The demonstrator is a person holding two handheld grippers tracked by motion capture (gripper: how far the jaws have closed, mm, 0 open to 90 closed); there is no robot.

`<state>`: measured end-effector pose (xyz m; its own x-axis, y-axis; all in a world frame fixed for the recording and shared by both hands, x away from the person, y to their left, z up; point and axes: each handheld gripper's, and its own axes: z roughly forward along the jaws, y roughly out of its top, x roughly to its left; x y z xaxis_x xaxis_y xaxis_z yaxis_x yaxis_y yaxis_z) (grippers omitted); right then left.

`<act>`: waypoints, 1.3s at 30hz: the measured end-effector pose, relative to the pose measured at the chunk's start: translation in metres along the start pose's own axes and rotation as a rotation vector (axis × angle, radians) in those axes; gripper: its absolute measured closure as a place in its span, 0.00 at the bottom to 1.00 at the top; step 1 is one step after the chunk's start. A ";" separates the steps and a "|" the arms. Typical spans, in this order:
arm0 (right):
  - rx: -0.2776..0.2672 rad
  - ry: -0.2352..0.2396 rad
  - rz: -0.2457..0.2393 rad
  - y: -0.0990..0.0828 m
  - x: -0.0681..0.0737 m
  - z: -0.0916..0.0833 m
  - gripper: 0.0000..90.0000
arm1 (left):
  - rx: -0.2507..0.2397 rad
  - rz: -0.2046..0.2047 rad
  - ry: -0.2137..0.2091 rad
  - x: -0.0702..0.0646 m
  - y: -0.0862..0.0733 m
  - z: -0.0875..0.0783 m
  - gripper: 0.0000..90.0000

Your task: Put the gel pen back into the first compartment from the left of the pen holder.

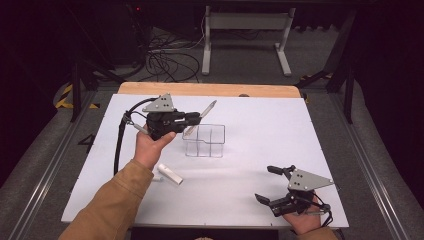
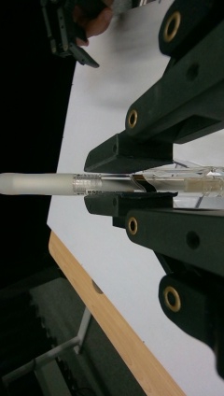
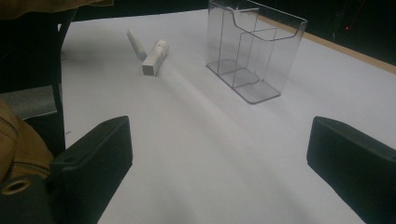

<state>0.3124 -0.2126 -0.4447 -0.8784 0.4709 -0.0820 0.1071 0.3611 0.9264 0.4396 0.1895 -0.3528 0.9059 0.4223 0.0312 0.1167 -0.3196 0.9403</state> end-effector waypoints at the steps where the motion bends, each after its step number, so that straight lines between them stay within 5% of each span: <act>1: 0.000 0.000 0.000 0.000 0.000 0.000 0.08 | -0.009 -0.009 0.001 0.001 -0.001 0.000 0.88; 16: 0.001 0.002 -0.001 0.000 0.000 0.000 0.08 | -0.094 -0.091 0.031 0.008 -0.009 0.002 0.88; 33: 0.002 0.002 -0.002 0.000 0.000 0.000 0.08 | -0.109 -0.182 0.131 0.013 -0.013 0.005 0.88; 39: 0.006 0.003 -0.003 0.000 0.000 0.001 0.08 | -0.121 -0.199 0.132 0.014 -0.016 0.004 0.88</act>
<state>0.3131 -0.2121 -0.4452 -0.8801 0.4674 -0.0835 0.1073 0.3672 0.9239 0.4518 0.1969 -0.3688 0.8079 0.5766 -0.1220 0.2304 -0.1184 0.9659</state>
